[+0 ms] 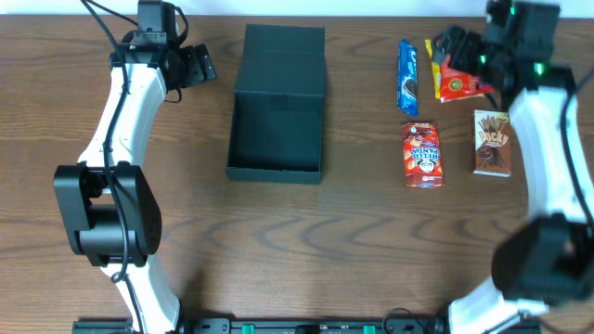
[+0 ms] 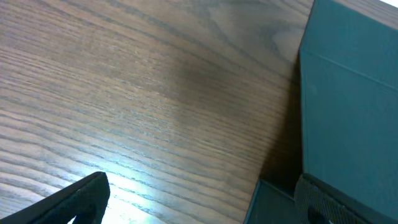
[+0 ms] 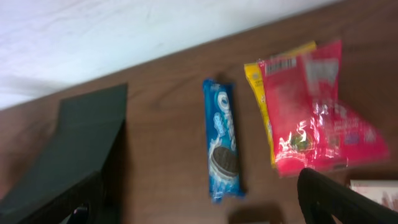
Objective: Pack container
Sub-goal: 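Reach the right gripper to the blue Oreo pack, then grasp the blue Oreo pack with the right gripper and lift, then carry the Oreo pack into the black box and lower it, then open the right gripper and press the Oreo pack flat in the box, then withdraw the right gripper and reach toward the red chip bag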
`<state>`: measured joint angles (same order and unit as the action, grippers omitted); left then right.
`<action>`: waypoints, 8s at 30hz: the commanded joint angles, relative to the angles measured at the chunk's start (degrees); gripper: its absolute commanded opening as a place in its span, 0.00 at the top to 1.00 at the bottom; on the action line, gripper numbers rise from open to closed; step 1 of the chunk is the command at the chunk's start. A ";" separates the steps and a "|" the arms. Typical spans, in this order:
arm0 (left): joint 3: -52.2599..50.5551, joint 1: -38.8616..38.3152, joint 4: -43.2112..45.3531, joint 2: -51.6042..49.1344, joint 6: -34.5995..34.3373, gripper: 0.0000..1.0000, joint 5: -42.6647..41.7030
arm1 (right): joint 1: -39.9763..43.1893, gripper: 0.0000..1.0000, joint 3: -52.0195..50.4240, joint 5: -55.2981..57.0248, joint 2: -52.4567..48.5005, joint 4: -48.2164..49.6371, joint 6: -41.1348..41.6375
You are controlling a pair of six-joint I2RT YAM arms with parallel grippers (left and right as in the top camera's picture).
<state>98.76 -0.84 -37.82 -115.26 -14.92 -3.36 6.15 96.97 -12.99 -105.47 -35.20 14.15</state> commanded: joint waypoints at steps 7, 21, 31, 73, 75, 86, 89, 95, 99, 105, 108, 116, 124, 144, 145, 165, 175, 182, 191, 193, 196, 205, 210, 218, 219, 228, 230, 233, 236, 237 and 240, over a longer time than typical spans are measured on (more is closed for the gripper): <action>-0.35 0.09 -0.31 -0.55 0.81 0.04 -0.09 | -4.66 0.01 19.76 8.57 -18.10 -8.31 -5.25; -0.35 0.09 -1.42 -0.57 0.81 0.04 -0.11 | -10.27 0.03 19.93 18.62 -28.41 -6.51 -1.22; -0.35 0.09 -1.60 -0.57 0.76 0.04 -0.11 | -10.54 0.10 19.91 18.62 -32.06 -5.92 0.17; -0.35 0.09 -1.57 -0.55 0.76 0.05 -0.09 | -10.54 0.64 24.17 18.82 -35.41 -7.06 0.15; -0.35 0.09 -1.57 -0.57 0.76 0.05 -0.09 | -10.54 0.65 26.05 18.84 -35.41 -7.98 0.13; -0.35 0.81 -1.33 -0.55 0.85 0.05 2.93 | -13.73 0.72 45.20 18.08 -35.39 -22.80 -8.48; -0.35 2.08 -1.20 -0.57 0.85 0.05 2.91 | -16.41 0.74 49.55 17.00 -35.39 -27.10 -12.44; -0.35 6.40 -2.05 -0.55 0.90 0.05 2.89 | -24.57 0.75 54.55 17.03 -35.39 -35.15 -20.92; -0.35 10.32 -3.48 -0.55 1.44 0.05 2.36 | -30.84 0.78 54.90 17.03 -35.39 -40.02 -25.18; -0.35 15.47 -4.17 -0.55 2.99 0.05 0.20 | -38.32 0.79 54.88 16.55 -35.39 -45.62 -33.09; -0.35 17.09 -4.17 -0.55 3.19 0.05 -1.97 | -40.54 0.78 54.86 11.23 -35.30 -47.87 -37.99; -0.35 18.18 -5.40 -0.55 4.92 0.05 -4.15 | -41.86 0.95 54.01 4.72 -35.06 -52.41 -44.48; -0.35 18.18 -5.70 -0.55 6.19 0.05 -4.17 | -41.86 0.97 47.78 -5.35 -35.06 -52.85 -50.42; -0.35 18.18 -5.73 -0.55 6.19 0.05 -4.17 | -41.81 0.84 30.62 -8.22 -35.12 -41.53 -51.95; -0.35 18.18 -5.73 -0.55 6.21 0.05 -4.17 | -41.81 0.80 30.05 -8.17 -35.12 -41.07 -51.95; -0.35 18.18 -5.70 -0.55 6.19 0.05 -4.17 | -41.81 0.32 33.57 -6.99 -34.80 -40.09 -45.90; -0.35 18.16 -5.70 -0.55 6.16 0.05 -4.22 | -41.51 0.55 46.18 -6.88 -34.82 -41.40 -44.39; -0.35 18.16 -5.88 -0.55 6.16 0.05 -4.24 | -41.40 0.98 34.82 -5.88 -34.88 -33.44 -39.34; -0.35 18.08 -5.90 -0.55 6.16 0.05 -4.22 | -41.38 0.99 26.73 -1.99 -34.93 -27.30 -34.93; -0.35 18.08 -5.88 -0.55 6.19 0.05 -4.22 | -41.38 0.98 25.38 -1.99 -34.93 -27.26 -34.91; -0.35 18.08 -5.84 -0.55 6.19 0.05 -4.20 | -41.55 0.99 23.28 -2.01 -34.93 -27.39 -34.84; -0.35 18.08 -5.62 -0.55 6.16 0.05 -4.17 | -41.81 0.98 22.73 -2.03 -34.93 -30.56 -34.75; -0.35 18.08 -5.62 -0.55 6.16 0.05 -4.20 | -41.88 0.99 22.73 -2.69 -34.93 -30.64 -34.75; -0.35 18.08 -5.64 -0.55 6.14 0.05 -4.20 | -42.34 0.99 22.73 -4.22 -34.93 -32.50 -35.50; -0.35 18.08 -5.64 -0.55 6.14 0.05 -4.20 | -42.36 0.98 22.73 -4.20 -34.93 -32.46 -35.63; -0.35 18.08 -5.64 -0.55 6.16 0.05 -4.17 | -42.34 0.99 29.99 -4.20 -34.56 -33.79 -35.10; -0.35 18.08 -5.64 -0.55 6.16 0.05 -4.20 | -42.18 0.99 35.36 -3.39 -34.10 -36.76 -35.15; -0.35 18.08 -5.64 -0.55 6.16 0.05 -4.20 | -41.27 0.99 43.12 0.00 -32.87 -40.72 -35.15; -0.35 18.08 -5.64 -0.55 6.16 0.05 -4.17 | -38.03 0.99 50.99 7.17 -30.08 -42.64 -35.15; -0.35 18.08 -5.64 -0.55 6.16 0.05 -4.17 | -36.52 0.98 51.89 9.99 -29.22 -42.49 -35.15; -0.35 18.08 -5.66 -0.55 6.16 0.05 -4.17 | -31.67 0.99 51.98 13.40 -28.46 -43.01 -34.40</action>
<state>98.76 17.19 -43.44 -115.26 -10.00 -7.33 -30.48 147.85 -6.20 -135.87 -77.43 -21.28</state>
